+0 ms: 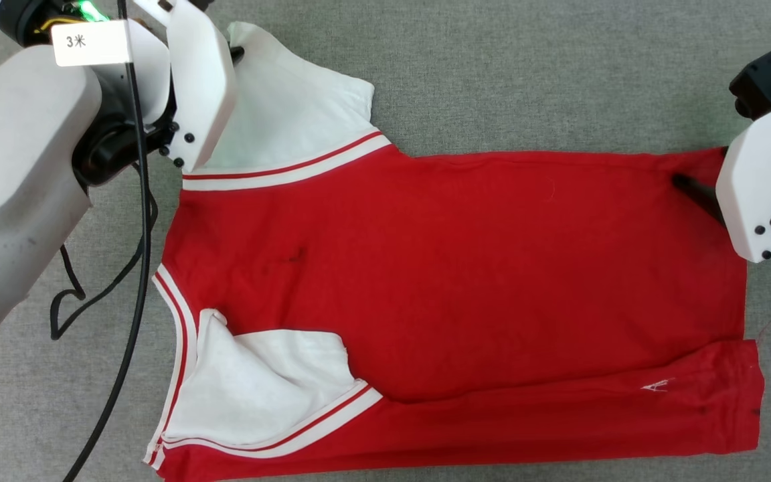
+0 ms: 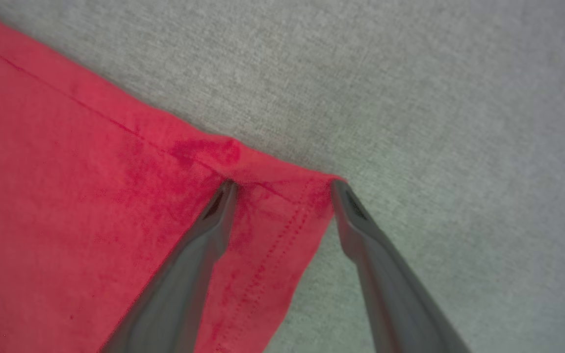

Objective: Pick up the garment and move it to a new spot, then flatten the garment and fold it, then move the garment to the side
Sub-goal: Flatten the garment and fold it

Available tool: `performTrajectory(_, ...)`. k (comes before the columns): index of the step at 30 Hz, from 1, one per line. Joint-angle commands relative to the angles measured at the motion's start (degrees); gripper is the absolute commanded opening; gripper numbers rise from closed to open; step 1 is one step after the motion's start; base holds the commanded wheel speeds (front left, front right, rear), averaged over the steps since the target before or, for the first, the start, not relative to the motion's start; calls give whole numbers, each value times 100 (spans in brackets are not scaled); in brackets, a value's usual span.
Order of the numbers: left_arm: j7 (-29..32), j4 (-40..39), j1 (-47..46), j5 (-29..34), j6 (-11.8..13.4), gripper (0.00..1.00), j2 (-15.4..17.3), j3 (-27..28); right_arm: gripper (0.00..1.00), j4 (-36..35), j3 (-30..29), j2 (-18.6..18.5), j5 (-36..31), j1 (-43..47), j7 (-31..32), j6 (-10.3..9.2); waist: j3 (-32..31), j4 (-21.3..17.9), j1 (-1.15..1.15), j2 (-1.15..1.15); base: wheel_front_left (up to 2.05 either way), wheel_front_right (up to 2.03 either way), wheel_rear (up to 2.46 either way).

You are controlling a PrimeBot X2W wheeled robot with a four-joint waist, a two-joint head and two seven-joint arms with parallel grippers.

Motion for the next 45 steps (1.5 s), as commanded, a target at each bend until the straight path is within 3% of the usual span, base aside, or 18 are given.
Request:
performTrajectory(1,-40,-1,-54,12,-2,0,-19,-25,100,159,165,93,-38,18,2,-7,33,20,0,0,0,0,0)
performTrajectory(9,-156,82,-104,-56,-6,0,-32,-110,100,815,986,123,397,220,74,4,96,62,0,0,0,0,0)
performTrajectory(10,-162,91,-107,-53,-7,0,-22,-123,55,849,1019,105,431,191,16,3,90,58,0,0,0,0,0)
performTrajectory(11,-178,104,-106,-66,-6,0,-14,-138,2,881,1022,84,469,149,-81,2,77,54,0,0,0,0,0)
performTrajectory(12,-211,123,-90,-81,-6,0,-10,-155,0,915,1015,73,493,105,-190,-4,48,50,0,0,0,0,0)
performTrajectory(23,-588,138,455,-324,-5,0,132,-373,0,994,951,-9,640,2,-1885,-8,-815,-4,0,0,0,0,0)
performTrajectory(29,-811,-58,861,-427,1,0,334,-433,0,897,857,-83,809,416,-2505,-7,-1317,28,0,0,0,0,0)
performTrajectory(35,-1062,-502,1393,-508,184,0,641,-447,0,636,733,-203,886,972,-2758,-8,-1718,39,0,0,0,0,0)
performTrajectory(45,-1388,-1634,2587,-677,719,0,1348,-626,0,88,327,-314,846,2077,-2831,-8,-2155,83,0,0,0,0,0)
